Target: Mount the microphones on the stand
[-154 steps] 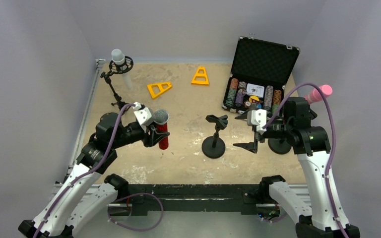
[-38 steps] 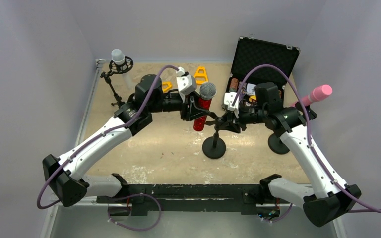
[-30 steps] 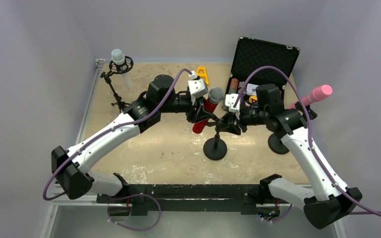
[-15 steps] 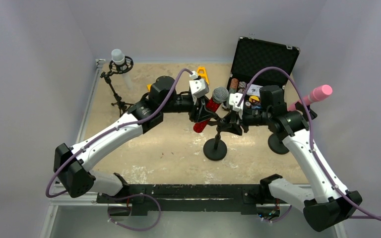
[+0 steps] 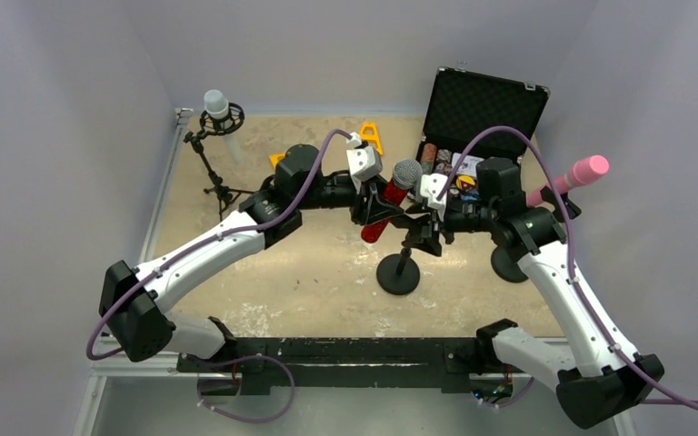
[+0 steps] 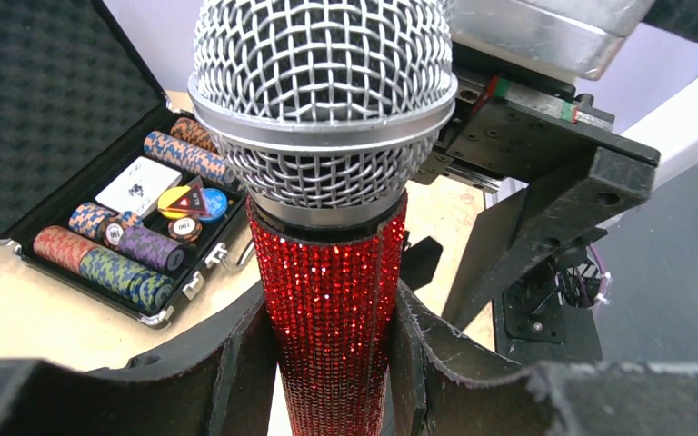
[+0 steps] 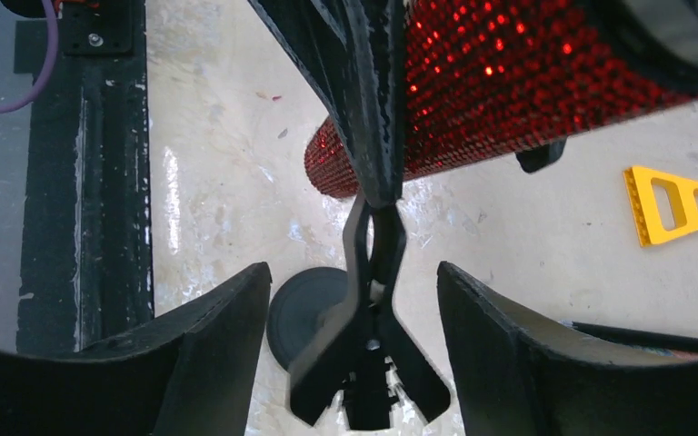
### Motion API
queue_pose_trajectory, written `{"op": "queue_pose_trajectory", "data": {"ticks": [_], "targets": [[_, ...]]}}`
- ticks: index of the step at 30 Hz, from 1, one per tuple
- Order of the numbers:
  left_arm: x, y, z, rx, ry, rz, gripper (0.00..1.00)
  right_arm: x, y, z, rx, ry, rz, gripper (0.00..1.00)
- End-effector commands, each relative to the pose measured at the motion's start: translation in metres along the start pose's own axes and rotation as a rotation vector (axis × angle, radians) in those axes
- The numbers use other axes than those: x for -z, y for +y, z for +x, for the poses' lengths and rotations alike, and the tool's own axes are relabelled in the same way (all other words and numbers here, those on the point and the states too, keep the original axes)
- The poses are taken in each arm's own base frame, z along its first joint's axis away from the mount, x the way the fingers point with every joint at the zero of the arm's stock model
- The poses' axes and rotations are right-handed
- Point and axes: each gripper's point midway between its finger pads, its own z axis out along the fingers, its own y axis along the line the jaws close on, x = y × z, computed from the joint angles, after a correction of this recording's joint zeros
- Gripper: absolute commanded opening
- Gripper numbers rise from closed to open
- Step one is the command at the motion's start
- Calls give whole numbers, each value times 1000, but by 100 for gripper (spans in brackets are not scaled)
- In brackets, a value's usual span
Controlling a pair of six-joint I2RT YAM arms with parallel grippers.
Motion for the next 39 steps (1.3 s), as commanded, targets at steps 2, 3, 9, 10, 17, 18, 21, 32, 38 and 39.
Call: {"op": "queue_pose_trajectory", "data": {"ticks": [2,3,9,10,17,18,21,32,38,39], "targets": [[-5,-9,-22,-64,-88,39,0,4,5,-14,56,-49,-20,75],[-5,-9,-22,-66,-87,38,0,5,4,-14,57,-45,-16,76],[-3,-9,-22,-82,-77,37,0,25,0,-13,59,-46,-2,88],[-2,-9,-21,-86,-73,35,0,28,1,-11,61,-39,-3,89],[6,-11,-26,-112,-67,23,0,29,10,-2,69,-27,-37,89],[7,-12,-27,-127,-69,22,0,28,11,-1,67,-29,-45,89],[9,-13,-29,-133,-72,23,0,25,12,-1,66,-36,-71,88],[19,-29,-32,-99,-93,66,0,22,13,1,75,-47,-86,30],[21,-33,-28,-83,-94,78,0,22,16,-1,75,-69,-86,0],[20,-34,-28,-76,-101,83,0,21,16,-2,69,-71,-87,0]]}}
